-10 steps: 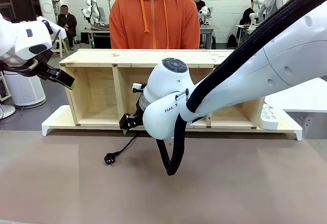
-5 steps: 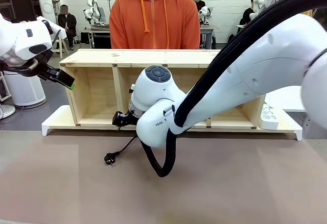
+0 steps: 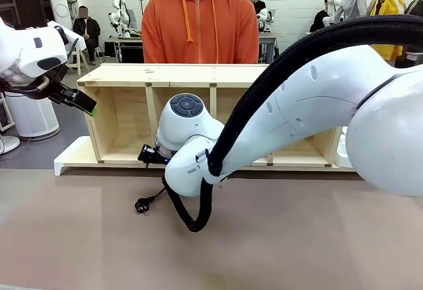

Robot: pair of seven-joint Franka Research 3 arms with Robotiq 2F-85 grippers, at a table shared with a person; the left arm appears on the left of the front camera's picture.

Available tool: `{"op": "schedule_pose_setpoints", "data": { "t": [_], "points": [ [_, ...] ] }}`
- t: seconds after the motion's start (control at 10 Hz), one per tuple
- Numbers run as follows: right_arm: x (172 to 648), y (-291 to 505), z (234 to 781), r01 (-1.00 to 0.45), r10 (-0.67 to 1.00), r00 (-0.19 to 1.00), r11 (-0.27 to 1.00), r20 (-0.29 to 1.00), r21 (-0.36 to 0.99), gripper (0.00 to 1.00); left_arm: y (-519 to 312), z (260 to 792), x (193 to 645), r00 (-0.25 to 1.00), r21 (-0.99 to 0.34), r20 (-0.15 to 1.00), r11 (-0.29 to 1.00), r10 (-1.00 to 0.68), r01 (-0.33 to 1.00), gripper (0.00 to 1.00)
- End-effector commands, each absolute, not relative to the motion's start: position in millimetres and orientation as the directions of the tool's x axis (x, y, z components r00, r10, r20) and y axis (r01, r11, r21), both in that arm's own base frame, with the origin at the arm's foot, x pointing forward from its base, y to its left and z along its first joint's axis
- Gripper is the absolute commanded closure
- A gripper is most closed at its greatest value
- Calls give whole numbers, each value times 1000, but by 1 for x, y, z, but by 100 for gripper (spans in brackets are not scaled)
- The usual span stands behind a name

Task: Perform cable management.
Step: When the cord part of the Power Cable appears at the lower middle area of the table and stops, grasp the cord part of the Power Cable.

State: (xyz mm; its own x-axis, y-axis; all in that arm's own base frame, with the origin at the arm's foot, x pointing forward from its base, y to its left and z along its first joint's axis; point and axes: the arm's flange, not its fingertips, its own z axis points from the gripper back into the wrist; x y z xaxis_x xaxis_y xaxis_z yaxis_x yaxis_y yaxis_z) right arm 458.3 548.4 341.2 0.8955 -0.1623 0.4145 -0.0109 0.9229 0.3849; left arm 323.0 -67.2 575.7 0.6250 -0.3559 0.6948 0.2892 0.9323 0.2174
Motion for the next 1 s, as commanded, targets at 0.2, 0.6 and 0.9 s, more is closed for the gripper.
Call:
{"op": "schedule_pose_setpoints", "data": {
  "t": [0.2, 0.6, 0.9],
  "points": [
    [460, 574, 340, 117, -219, 936, 931, 277, 345, 0, -66, 575, 323, 626, 213, 695, 933, -354, 291, 0],
    [460, 582, 335, 258, -299, 935, 942, 190, 213, 0, -66, 575, 323, 626, 213, 695, 933, -354, 291, 0],
    [467, 587, 320, 266, -300, 941, 942, 158, 205, 0, -66, 575, 323, 626, 213, 695, 933, -354, 291, 0]
  ]
}}
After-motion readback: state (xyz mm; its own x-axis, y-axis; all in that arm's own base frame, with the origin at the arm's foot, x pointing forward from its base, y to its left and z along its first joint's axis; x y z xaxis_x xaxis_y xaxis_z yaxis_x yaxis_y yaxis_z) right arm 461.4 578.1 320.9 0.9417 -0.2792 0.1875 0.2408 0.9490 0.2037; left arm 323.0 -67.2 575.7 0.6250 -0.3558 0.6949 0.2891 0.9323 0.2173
